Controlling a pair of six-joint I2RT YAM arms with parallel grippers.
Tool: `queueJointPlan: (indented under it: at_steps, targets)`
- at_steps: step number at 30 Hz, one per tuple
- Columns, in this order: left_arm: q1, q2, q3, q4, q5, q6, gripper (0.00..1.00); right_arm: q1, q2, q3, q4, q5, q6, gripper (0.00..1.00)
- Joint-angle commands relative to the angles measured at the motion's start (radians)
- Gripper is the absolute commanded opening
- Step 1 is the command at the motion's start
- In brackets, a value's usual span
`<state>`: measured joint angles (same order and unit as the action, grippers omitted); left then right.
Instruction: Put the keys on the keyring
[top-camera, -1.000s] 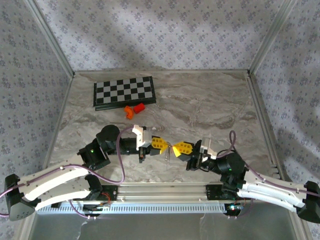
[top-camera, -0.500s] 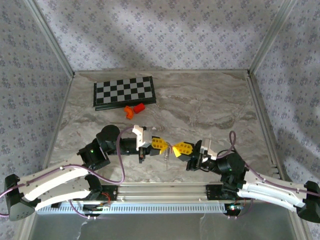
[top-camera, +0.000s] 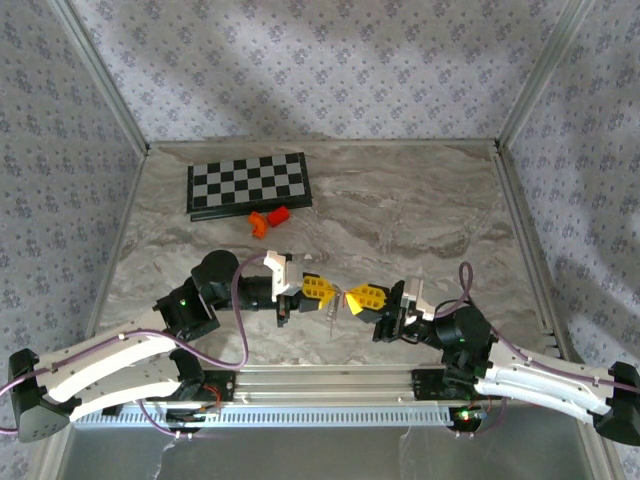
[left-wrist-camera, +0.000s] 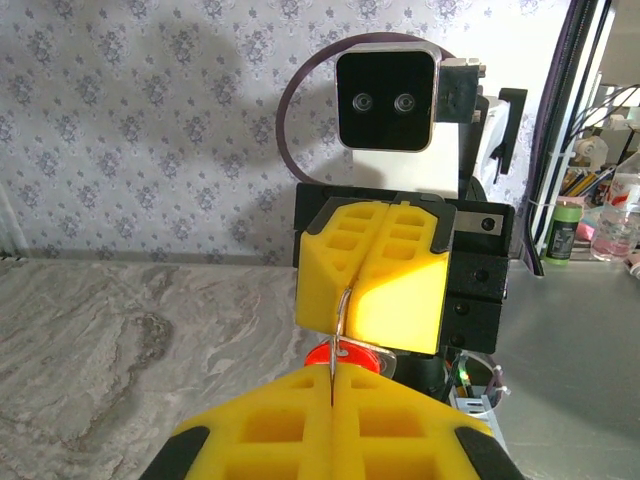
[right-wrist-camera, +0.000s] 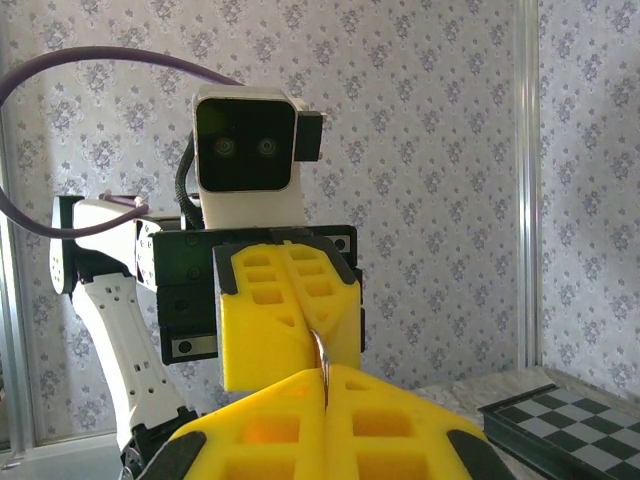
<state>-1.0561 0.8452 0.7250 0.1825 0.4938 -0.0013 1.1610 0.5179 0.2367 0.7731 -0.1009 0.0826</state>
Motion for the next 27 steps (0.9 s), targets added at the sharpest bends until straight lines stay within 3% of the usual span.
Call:
queueJointPlan:
  at_steps: [1, 27]
  targets:
    - [-0.007, -0.014, 0.035, 0.029, 0.026, 0.006, 0.0, 0.007, -0.001, 0.015, 0.014, 0.007, -0.021, 0.0]
    - [-0.01, -0.007, 0.04, 0.029, 0.028, 0.004, 0.0, 0.007, 0.008, 0.011, 0.02, 0.006, -0.026, 0.0]
